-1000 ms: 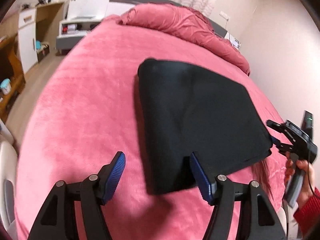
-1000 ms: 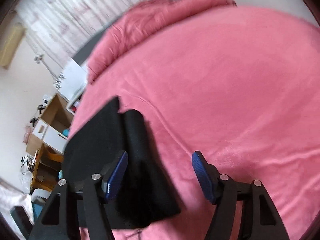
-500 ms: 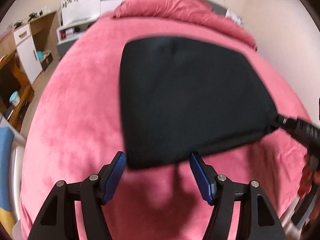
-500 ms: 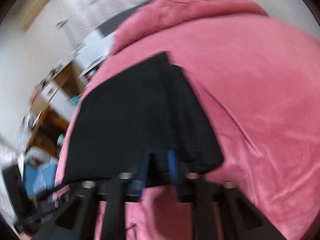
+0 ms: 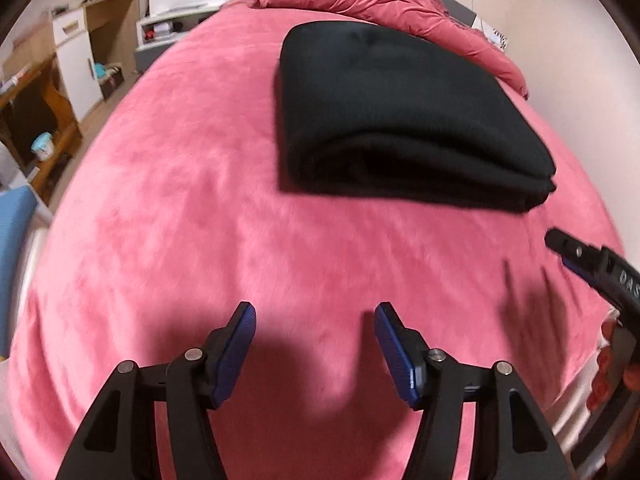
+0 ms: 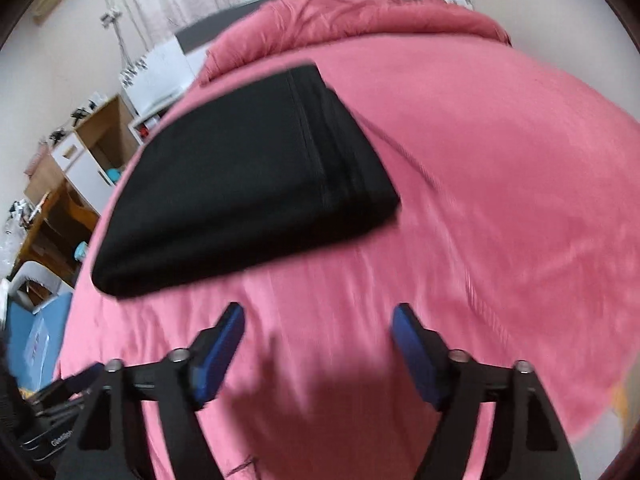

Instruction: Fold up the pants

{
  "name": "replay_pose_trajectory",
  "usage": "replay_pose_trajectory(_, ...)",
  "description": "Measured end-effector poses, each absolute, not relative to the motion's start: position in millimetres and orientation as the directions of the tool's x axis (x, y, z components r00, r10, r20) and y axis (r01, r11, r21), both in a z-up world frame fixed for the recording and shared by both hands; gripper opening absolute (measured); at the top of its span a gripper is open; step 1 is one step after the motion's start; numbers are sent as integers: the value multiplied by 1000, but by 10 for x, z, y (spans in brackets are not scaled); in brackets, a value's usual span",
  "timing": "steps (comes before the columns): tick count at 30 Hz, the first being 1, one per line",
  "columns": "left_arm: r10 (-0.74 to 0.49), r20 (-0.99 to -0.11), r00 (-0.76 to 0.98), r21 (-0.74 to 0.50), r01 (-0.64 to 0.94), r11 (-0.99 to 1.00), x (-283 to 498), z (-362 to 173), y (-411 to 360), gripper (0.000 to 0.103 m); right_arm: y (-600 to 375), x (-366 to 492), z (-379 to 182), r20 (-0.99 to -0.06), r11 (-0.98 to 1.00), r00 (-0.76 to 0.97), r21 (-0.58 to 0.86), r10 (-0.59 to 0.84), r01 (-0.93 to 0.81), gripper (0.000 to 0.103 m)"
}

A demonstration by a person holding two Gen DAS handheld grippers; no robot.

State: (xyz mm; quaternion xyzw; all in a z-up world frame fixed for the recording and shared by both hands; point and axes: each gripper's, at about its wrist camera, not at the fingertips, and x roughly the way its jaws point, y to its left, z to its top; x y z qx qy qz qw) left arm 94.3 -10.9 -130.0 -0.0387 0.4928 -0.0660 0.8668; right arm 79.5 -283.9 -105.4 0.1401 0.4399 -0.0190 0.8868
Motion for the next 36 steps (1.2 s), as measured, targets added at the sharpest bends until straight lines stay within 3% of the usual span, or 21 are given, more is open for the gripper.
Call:
replay_pose_trajectory(2,-119,-851,511,-92,77,993,774,-1283,-170,63,-2808,646,-1163,-800,954,591,246,99,173,84)
replay_pose_trajectory(5,-104,-852,514,-68,88,994,647,-1230,-208,63,-2762,476,-1221,-806,957,586,228,83,179,103)
replay_pose_trajectory(13,-103,-798,593,-79,66,995,323,-862,-287,63,-2625,203,-833,-723,982,690,108,-31,157,103)
replay_pose_trajectory(19,-54,-731,680,-10,68,998,108,-596,-405,63,-2512,78,-464,-633,986,772,86,-59,146,103)
replay_pose_trajectory(36,-49,-684,727,-11,57,998,176,-445,-236,63,-2305,4,-423,-609,994,790,18,-71,103,103)
